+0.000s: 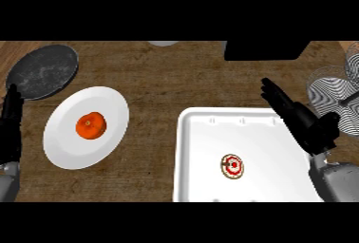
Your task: Pick the cupcake from the tray and place it in the tiered basket
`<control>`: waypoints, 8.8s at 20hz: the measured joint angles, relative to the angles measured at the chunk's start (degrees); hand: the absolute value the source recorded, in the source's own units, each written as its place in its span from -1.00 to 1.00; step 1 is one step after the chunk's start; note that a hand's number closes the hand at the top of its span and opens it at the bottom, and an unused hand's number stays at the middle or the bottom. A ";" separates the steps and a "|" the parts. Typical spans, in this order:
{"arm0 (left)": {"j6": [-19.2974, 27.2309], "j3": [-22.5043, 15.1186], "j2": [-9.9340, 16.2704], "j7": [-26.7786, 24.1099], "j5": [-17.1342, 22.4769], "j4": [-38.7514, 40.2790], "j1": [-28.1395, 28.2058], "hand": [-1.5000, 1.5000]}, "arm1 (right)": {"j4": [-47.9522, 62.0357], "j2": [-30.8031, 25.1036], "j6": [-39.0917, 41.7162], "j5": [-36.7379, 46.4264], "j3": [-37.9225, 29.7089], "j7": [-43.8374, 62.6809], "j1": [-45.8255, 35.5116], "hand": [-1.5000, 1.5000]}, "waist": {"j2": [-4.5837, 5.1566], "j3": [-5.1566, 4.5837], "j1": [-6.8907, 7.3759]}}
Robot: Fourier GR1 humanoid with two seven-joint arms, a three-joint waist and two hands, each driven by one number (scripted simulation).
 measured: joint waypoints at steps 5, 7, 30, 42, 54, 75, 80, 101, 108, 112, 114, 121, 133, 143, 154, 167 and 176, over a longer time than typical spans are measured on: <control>-1.22 -2.31 0.12 1.91 -1.28 -2.51 0.04 0.00 | -4.82 5.86 -11.16 0.44 -4.12 -0.94 4.37 1.00 | -0.17 -1.39 -1.94; -1.95 -2.84 0.09 2.59 -1.16 -2.41 0.27 0.00 | -7.22 8.85 -17.29 -0.25 -8.32 -2.95 4.85 1.00 | -1.17 -1.21 -4.63; -6.74 -9.46 -2.64 8.09 -1.95 -8.39 -1.12 0.00 | -41.42 -0.37 -26.75 39.46 4.88 44.87 38.61 -1.00 | 0.65 -2.50 0.11; -6.86 -10.15 -4.33 9.02 -3.51 -7.68 -3.40 0.00 | -39.31 5.05 -14.97 43.13 7.97 61.93 22.65 -1.00 | 0.85 -2.33 1.10; -7.39 -8.64 -4.24 8.34 -3.83 -7.27 -2.28 0.00 | -31.10 15.81 -8.12 49.76 9.60 62.64 19.45 -1.00 | 0.52 -2.24 0.26; -8.48 -7.32 -4.89 10.38 -4.73 -8.81 -2.13 0.00 | -22.88 21.63 -1.72 60.49 12.64 62.92 15.61 -1.00 | 0.43 -2.14 -0.22; -8.98 -6.77 -4.85 10.26 -4.89 -8.74 -2.18 0.00 | -20.41 21.64 -2.05 59.15 11.79 62.96 15.09 -1.00 | 0.45 -2.12 -0.21; -9.34 -6.08 -7.82 8.89 -7.17 -6.23 -2.69 0.00 | -8.08 21.27 -7.52 50.83 13.75 61.91 9.68 1.00 | 0.33 -2.22 -0.14; -10.24 -5.31 -7.90 8.77 -7.52 -6.95 -2.23 0.00 | -4.28 20.16 -5.26 51.70 15.49 60.43 6.33 1.00 | -0.14 -2.74 -0.43; -11.75 -3.93 -7.13 8.59 -6.94 -6.59 -2.54 0.00 | -4.30 20.31 -6.22 50.41 14.18 59.47 5.45 1.00 | -0.06 -2.60 -0.56; -12.07 -3.52 -7.12 8.47 -6.92 -6.23 -2.41 0.00 | -5.39 20.76 -7.13 50.14 14.43 59.37 5.93 1.00 | 0.07 -2.39 -0.58; -11.72 -3.80 -7.72 8.60 -7.78 -7.53 -1.74 0.00 | -5.71 20.65 -10.61 54.91 6.12 59.79 -0.16 1.00 | 0.64 -2.19 -0.14; -12.40 -5.44 -8.38 8.13 -8.28 -9.10 -3.82 0.00 | 8.54 5.43 -17.58 76.50 -21.08 57.55 -18.65 1.00 | 3.28 -2.52 4.33; -13.60 -7.64 -9.44 8.64 -8.87 -8.94 -6.13 0.00 | 23.74 -6.39 -16.88 98.61 -30.40 59.86 -35.44 1.00 | 3.54 -2.53 8.06; -12.96 -7.69 -10.30 9.96 -9.59 -7.49 -7.44 0.00 | 42.13 -8.65 -15.27 111.10 -36.99 60.10 -51.19 1.00 | 2.90 -2.12 7.09; -12.97 -5.66 -9.56 9.88 -9.07 -6.98 -6.43 0.00 | 58.77 -14.33 -8.48 123.32 -41.10 60.79 -55.62 1.00 | 2.05 -2.05 4.37; -12.39 -4.39 -9.46 10.17 -9.40 -7.65 -4.12 0.00 | 62.69 -14.25 -6.57 123.33 -45.43 58.92 -56.87 1.00 | 1.23 -1.99 2.25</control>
